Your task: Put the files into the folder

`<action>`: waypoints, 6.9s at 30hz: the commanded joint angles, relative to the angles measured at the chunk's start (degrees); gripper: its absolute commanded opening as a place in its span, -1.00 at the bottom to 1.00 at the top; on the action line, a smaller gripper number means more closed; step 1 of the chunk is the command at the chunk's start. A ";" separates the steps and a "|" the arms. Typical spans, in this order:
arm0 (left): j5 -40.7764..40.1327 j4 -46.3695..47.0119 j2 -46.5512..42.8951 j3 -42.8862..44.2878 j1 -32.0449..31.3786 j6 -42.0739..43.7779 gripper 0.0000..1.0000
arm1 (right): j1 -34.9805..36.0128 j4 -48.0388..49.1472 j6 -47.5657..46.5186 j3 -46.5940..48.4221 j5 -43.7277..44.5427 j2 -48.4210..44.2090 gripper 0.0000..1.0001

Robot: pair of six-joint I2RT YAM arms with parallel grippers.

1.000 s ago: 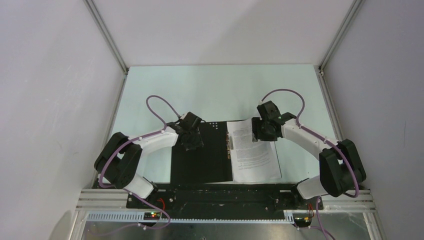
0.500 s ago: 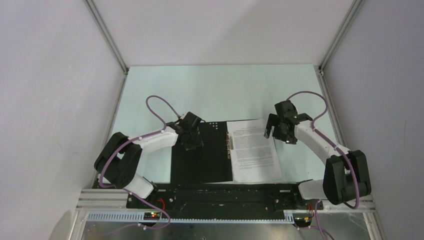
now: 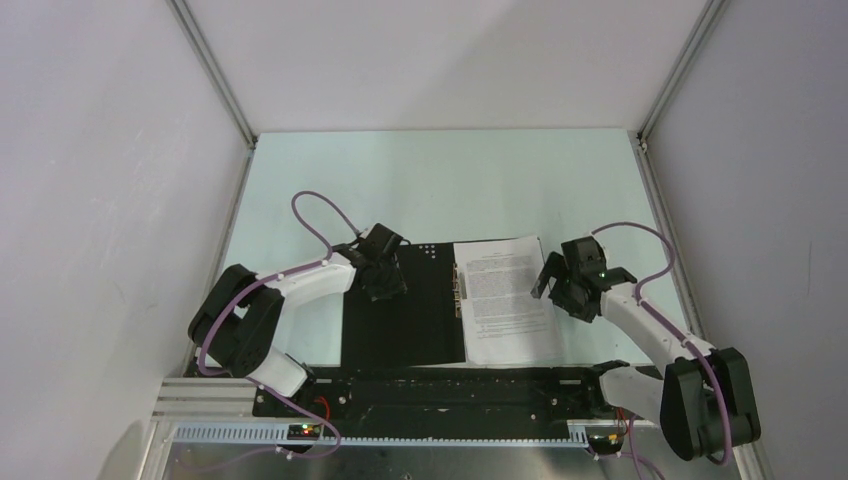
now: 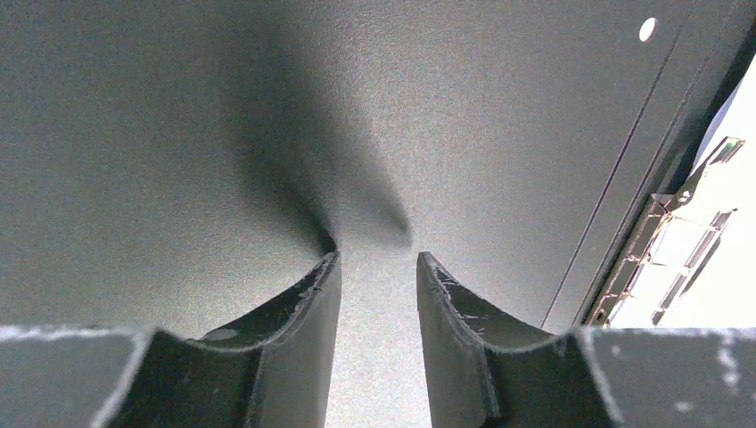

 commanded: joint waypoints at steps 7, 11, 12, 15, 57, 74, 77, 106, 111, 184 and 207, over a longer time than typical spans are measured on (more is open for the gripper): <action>-0.40 -0.58 -1.96 0.45 0.29 -0.54 -0.15 | 6.11 0.37 10.75 -3.61 3.65 -2.77 0.99; -0.37 -0.54 -2.29 0.44 0.29 -0.56 -0.15 | 10.53 -1.31 14.20 -3.69 6.61 -3.01 0.99; -0.35 -0.50 -2.22 0.44 0.27 -0.56 -0.15 | 10.86 -1.58 15.01 -3.65 6.94 -2.98 0.99; -0.26 -0.54 -2.02 0.52 0.32 -0.64 -0.15 | 11.84 -1.85 15.75 -3.65 7.66 -2.72 0.99; 0.73 0.25 0.08 0.34 0.22 -1.09 -0.16 | 17.53 -4.66 19.37 -3.42 11.01 -3.73 0.99; 0.91 0.46 0.24 0.27 0.29 -0.90 -0.16 | 15.70 -5.90 18.05 -3.61 11.94 -5.62 0.99; 1.25 0.42 0.28 0.61 0.26 -0.35 -0.16 | 14.20 -6.15 16.19 -3.33 11.59 -7.55 0.99; 4.52 -1.37 -12.96 -11.52 10.88 -1.62 -0.21 | 37.90 -0.55 2.29 32.95 12.81 31.72 -0.12; 3.15 -1.04 -11.49 -12.55 11.73 -2.28 -0.21 | 37.96 -0.41 2.18 33.04 13.12 33.52 -0.17; 1.87 -0.68 -7.03 -12.50 14.68 -4.08 -0.22 | 40.93 0.78 7.25 25.14 16.00 24.29 -0.08; 2.23 -0.69 -7.05 -12.65 15.22 -3.90 -0.23 | 36.02 7.13 6.77 25.20 13.85 30.68 -0.35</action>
